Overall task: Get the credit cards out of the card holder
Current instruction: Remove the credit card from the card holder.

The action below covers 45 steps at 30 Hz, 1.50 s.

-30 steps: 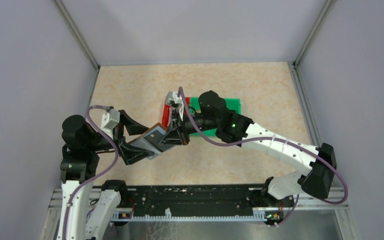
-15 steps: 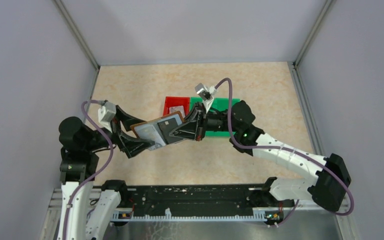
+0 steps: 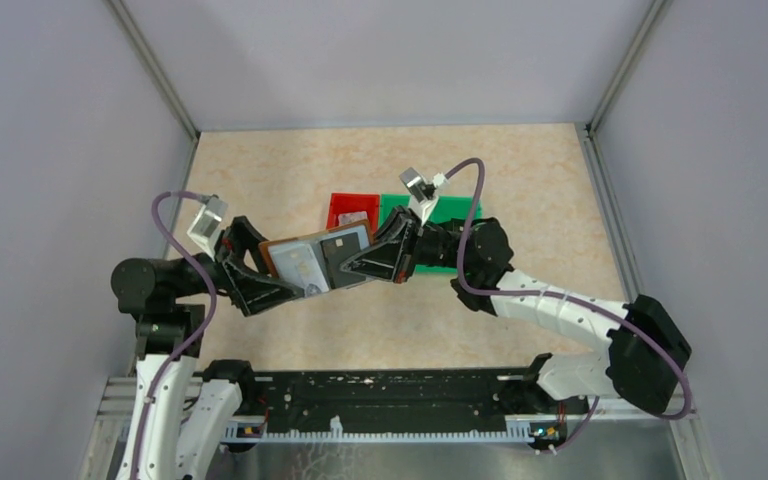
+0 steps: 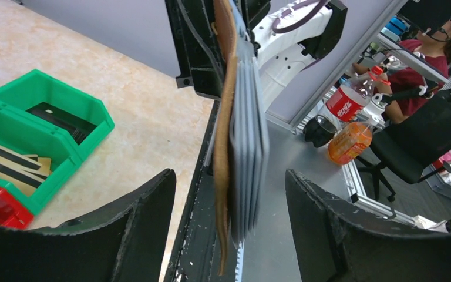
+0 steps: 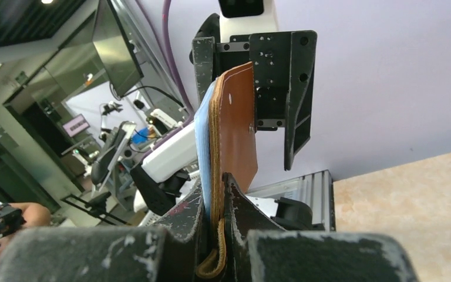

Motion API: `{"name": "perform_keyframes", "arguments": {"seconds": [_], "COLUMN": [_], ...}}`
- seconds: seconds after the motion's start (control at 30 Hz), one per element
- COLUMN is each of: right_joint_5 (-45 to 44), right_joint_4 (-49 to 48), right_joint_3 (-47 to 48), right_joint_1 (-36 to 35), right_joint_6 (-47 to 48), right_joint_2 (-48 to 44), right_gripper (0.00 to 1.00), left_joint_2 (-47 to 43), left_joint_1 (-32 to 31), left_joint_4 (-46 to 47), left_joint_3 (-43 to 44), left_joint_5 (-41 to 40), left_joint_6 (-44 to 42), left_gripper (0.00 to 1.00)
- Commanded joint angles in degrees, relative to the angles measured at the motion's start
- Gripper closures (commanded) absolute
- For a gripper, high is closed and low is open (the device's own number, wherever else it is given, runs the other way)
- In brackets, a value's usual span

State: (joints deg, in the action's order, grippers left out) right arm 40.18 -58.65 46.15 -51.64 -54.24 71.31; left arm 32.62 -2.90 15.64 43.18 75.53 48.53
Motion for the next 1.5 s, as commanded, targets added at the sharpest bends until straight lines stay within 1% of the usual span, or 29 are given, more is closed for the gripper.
{"name": "perform_keyframes", "arguments": {"seconds": [0.0, 0.13, 0.23, 0.4, 0.47, 0.5, 0.57, 0.67, 0.7, 0.73, 0.83, 0.9, 1.0, 1.07, 1.2, 1.3, 1.37, 1.4, 1.47], "right_joint_5": [-1.88, -2.72, -3.6, -5.51, -6.37, -6.56, -6.94, -7.2, -7.45, -7.95, -11.17, -12.7, -11.52, -12.11, -7.44, -1.72, 0.34, 1.58, 5.0], "right_joint_4": [-11.46, -12.02, -12.55, -13.68, -13.32, -12.85, -10.21, -1.97, 1.76, 6.31, 20.08, 25.79, 31.38, 33.19, 37.2, 40.91, 44.79, 45.67, 44.43], "right_joint_3": [0.08, -0.45, -1.04, -2.26, -2.9, -3.17, -3.42, -2.66, -2.09, -1.47, 0.39, 1.03, 2.15, 2.55, 6.6, 11.03, 14.17, 14.86, 15.1], "right_joint_1": [-0.9, -1.54, -1.95, -2.42, -2.42, -2.48, -2.22, -0.39, 0.51, 1.36, 3.85, 5.56, 9.32, 9.62, 9.65, 9.58, 9.54, 9.54, 9.27], "right_joint_6": [-3.91, -3.69, -3.19, -2.76, -2.33, -1.96, -0.89, 1.57, 2.99, 4.87, 10.43, 12.56, 15.0, 17.73, 21.18, 23.94, 26.58, 27.27, 26.89], "right_joint_2": [1.2, 1.9, 1.99, 1.95, 1.78, 1.66, 1.09, -1.23, -2.72, -4.32, -9.3, -12.14, -15.22, -16.03, -12.83, -8.95, -6.89, -6.08, -5.21], "right_gripper": [1.0, 1.0, 1.0, 1.0, 1.0, 0.96, 0.78, 0.43, 0.14, 0.03, 0.01, 0.01, 0.01, 0.01, 0.01, 0.01, 0.01, 0.01, 0.01], "left_joint_2": [0.0, 0.33, 0.34, 0.34, 0.34, 0.34, 0.4, 1.08, 1.31, 1.49, 1.81, 1.98, 2.24, 2.49, 3.22, 3.78, 4.06, 4.11, 4.18], "left_joint_1": [-0.09, -0.09, -0.09, -0.09, -0.09, -0.09, -0.09, -0.09, -0.09, -0.09, -0.09, -0.09, -0.09, -0.09, -0.09, -0.09, -0.09, -0.09, -0.09], "left_joint_4": [12.0, 14.23, 13.93, 7.3, 3.92, 1.93, -2.79, -11.52, -13.78, -15.95, -21.36, -23.74, -26.66, -27.05, -26.31, -29.55, -31.12, -31.55, -32.21], "left_joint_3": [-0.56, -0.05, -0.02, 0.94, 1.74, 2.06, 3.1, 5.15, 5.7, 6.1, 7.1, 7.47, 8.11, 8.0, 7.88, 8.91, 9.41, 9.6, 9.81], "left_joint_5": [1.48, 0.9, 0.53, -0.73, -1.31, -1.73, -2.83, -4.73, -5.23, -5.86, -7.69, -8.36, -9.57, -8.27, -3.08, -0.34, 2.3, 3.21, 4.21], "left_joint_6": [10.7, 12.94, 12.65, 8.2, 5.54, 3.9, -0.03, -8.11, -10.18, -11.88, -16.52, -18.98, -22.3, -23.03, -23.41, -28.04, -30.53, -31.01, -31.74], "left_gripper": [0.3, 0.41, 0.55, 0.67, 0.74, 0.79, 0.88, 0.98, 1.0, 1.0, 1.0, 1.0, 1.0, 1.0, 1.0, 1.0, 1.0, 1.0, 1.0]}}
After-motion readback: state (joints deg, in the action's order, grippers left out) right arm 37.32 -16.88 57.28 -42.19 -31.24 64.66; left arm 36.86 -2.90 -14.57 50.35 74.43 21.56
